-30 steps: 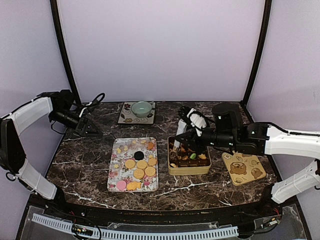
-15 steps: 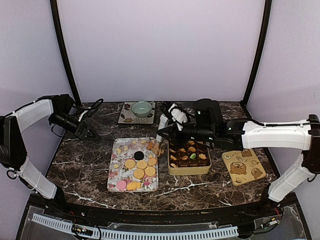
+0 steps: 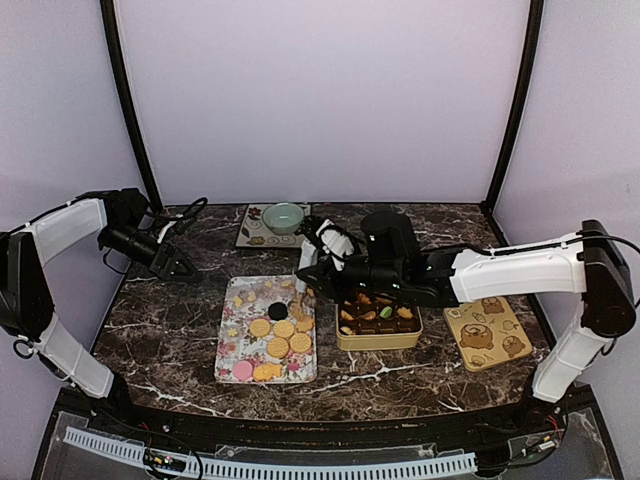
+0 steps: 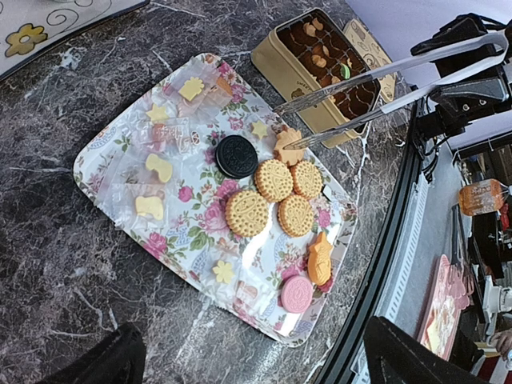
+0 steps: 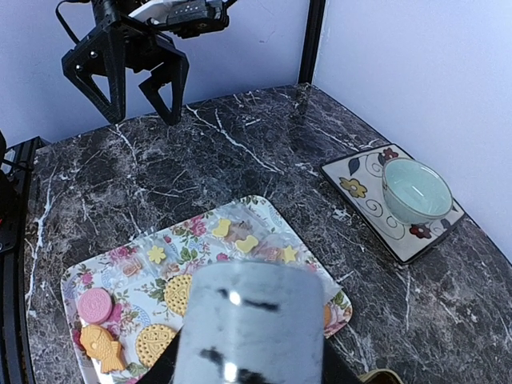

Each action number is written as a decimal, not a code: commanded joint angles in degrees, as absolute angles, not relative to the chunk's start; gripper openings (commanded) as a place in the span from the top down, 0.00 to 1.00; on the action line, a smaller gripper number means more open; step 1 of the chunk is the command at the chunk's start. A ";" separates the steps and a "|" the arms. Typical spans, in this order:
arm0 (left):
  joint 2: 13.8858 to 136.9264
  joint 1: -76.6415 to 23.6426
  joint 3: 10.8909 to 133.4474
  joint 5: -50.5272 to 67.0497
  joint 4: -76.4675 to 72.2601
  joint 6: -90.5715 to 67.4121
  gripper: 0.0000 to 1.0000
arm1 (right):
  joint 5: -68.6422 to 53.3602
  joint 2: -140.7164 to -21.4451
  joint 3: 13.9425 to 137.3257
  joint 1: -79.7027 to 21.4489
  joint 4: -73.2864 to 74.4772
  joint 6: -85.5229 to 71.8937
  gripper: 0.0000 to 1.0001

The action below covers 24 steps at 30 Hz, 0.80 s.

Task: Pack the cookies
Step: Pick up the fake cookies from the plate.

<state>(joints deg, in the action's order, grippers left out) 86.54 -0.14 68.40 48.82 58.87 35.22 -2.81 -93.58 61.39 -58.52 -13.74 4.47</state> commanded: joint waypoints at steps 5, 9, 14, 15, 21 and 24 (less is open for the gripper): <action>84.98 0.18 68.47 50.26 60.38 36.39 0.02 | -3.06 -95.81 62.72 -59.06 -18.18 5.18 0.62; 84.95 0.17 68.53 50.31 60.38 36.45 0.02 | -3.56 -96.38 62.71 -59.06 -17.75 5.25 0.62; 85.23 0.15 68.42 50.37 60.38 36.52 0.02 | -4.93 -96.89 63.00 -59.31 -17.10 5.02 0.64; 85.25 0.14 68.35 50.36 60.38 36.43 0.02 | -5.19 -97.01 62.89 -59.45 -17.02 4.91 0.65; 85.34 0.10 68.38 50.54 60.38 36.65 0.02 | -6.29 -96.81 62.76 -60.35 -16.39 4.68 0.70; 85.49 0.10 68.38 50.75 60.29 36.57 0.03 | -6.69 -96.83 62.99 -60.46 -16.20 4.32 0.72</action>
